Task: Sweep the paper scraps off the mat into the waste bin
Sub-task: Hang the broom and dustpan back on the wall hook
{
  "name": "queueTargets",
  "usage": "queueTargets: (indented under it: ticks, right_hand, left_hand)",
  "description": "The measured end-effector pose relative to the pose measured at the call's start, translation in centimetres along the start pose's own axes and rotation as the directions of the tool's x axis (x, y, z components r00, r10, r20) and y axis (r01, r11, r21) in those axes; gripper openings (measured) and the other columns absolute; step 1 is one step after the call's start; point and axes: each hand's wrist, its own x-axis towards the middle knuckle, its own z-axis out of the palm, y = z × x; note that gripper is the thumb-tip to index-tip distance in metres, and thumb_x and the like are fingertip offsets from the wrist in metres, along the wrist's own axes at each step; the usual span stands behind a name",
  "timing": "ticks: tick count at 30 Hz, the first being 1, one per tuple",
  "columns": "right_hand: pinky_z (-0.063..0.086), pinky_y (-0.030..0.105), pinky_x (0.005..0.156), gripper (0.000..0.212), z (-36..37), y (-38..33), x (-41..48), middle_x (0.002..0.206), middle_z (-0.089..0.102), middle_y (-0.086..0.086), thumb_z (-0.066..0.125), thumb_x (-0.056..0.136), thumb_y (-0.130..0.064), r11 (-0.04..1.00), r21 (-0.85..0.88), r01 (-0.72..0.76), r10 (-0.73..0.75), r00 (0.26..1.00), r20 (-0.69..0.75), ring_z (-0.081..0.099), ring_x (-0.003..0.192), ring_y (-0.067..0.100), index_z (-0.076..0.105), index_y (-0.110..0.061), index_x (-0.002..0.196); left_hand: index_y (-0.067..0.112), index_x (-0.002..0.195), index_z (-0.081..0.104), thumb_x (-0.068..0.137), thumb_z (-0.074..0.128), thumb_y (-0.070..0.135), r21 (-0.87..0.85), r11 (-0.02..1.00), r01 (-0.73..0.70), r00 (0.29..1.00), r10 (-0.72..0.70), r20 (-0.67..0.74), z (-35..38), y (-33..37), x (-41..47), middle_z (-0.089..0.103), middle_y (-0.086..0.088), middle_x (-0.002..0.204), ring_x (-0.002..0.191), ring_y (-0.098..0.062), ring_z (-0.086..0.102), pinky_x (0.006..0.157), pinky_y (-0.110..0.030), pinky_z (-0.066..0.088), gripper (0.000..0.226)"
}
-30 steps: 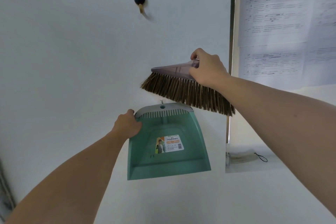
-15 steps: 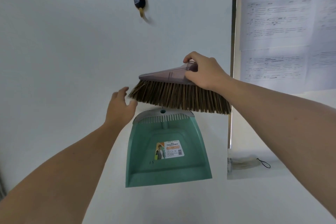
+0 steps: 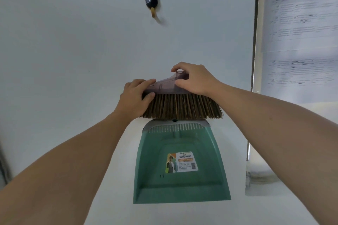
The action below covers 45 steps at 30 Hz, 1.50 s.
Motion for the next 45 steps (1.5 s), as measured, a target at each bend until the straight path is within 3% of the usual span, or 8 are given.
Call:
queueTargets:
  ticks: [9,13,17,23,30,35,45]
  right_hand:
    - [0.041,0.035,0.094,0.040,0.5,2.3,0.8,0.124,0.054,0.009,0.063,0.093,-0.025,0.959,-0.282,0.008,-0.028,0.997,-0.066,0.050,0.115,0.027,0.054,-0.018,0.131]
    - [0.038,0.040,0.104,0.050,0.8,3.1,0.1,0.136,0.051,0.008,0.060,0.094,-0.024,0.956,-0.294,-0.005,-0.012,0.998,-0.056,0.045,0.124,0.029,0.047,-0.021,0.142]
    - [0.040,0.049,0.103,0.055,1.2,3.5,-0.5,0.138,0.053,0.003,0.057,0.094,-0.028,0.953,-0.302,0.017,-0.021,1.000,-0.011,0.045,0.125,0.030,0.041,-0.024,0.146]
    - [0.039,0.050,0.105,0.061,1.6,3.5,-1.2,0.146,0.045,0.001,0.053,0.094,-0.027,0.956,-0.294,-0.018,0.008,0.999,-0.034,0.039,0.133,0.029,0.033,-0.023,0.150]
    - [0.019,0.036,0.120,0.062,2.2,3.5,-1.9,0.157,0.030,0.007,0.053,0.097,-0.012,0.967,-0.255,-0.022,0.020,1.000,-0.010,0.025,0.145,0.026,0.028,-0.018,0.153]
    - [0.021,0.036,0.117,0.064,1.8,3.5,-2.1,0.158,0.024,0.010,0.055,0.095,-0.010,0.966,-0.245,-0.080,0.063,0.995,-0.074,0.023,0.144,0.029,0.028,-0.020,0.153]
    - [0.038,0.046,0.098,0.043,1.6,3.4,-2.8,0.140,0.044,0.006,0.054,0.098,-0.032,0.865,-0.463,-0.191,0.121,0.977,-0.177,0.040,0.127,0.029,0.045,-0.020,0.138]
  left_hand:
    - [0.027,0.145,0.045,0.099,0.049,0.025,0.070,0.997,0.008,0.998,-0.012,0.059,2.4,-0.5,0.5,0.052,-0.006,0.135,0.123,-0.031,0.044,0.104,-0.046,0.039,0.046]
    - [0.030,0.145,0.042,0.099,0.047,0.027,0.170,0.984,0.045,0.997,-0.055,0.051,3.0,-0.2,0.4,0.050,-0.005,0.136,0.123,-0.031,0.043,0.099,-0.050,0.042,0.046]
    - [0.032,0.142,0.045,0.096,0.046,0.037,0.285,0.954,0.092,0.995,-0.099,0.008,2.9,0.6,0.2,0.048,-0.002,0.138,0.130,-0.029,0.038,0.103,-0.056,0.031,0.046]
    - [0.034,0.139,0.044,0.093,0.044,0.045,0.390,0.914,0.113,0.993,-0.120,-0.006,2.5,1.4,-0.3,0.047,0.002,0.141,0.137,-0.025,0.031,0.107,-0.068,0.013,0.047]
    - [0.031,0.130,0.050,0.100,0.037,0.034,0.476,0.874,0.103,0.983,-0.162,0.084,2.5,1.6,-0.6,0.055,-0.001,0.129,0.125,-0.028,0.044,0.105,-0.066,0.020,0.033]
    - [0.023,0.128,0.050,0.101,0.039,0.029,0.499,0.859,0.116,0.984,-0.166,0.057,2.4,1.5,-0.4,0.053,-0.005,0.127,0.120,-0.030,0.046,0.102,-0.061,0.027,0.029]
    - [0.016,0.122,0.052,0.100,0.040,0.027,0.510,0.848,0.144,0.989,-0.144,-0.040,2.3,0.3,-0.4,0.054,-0.007,0.122,0.116,-0.032,0.046,0.100,-0.059,0.031,0.027]
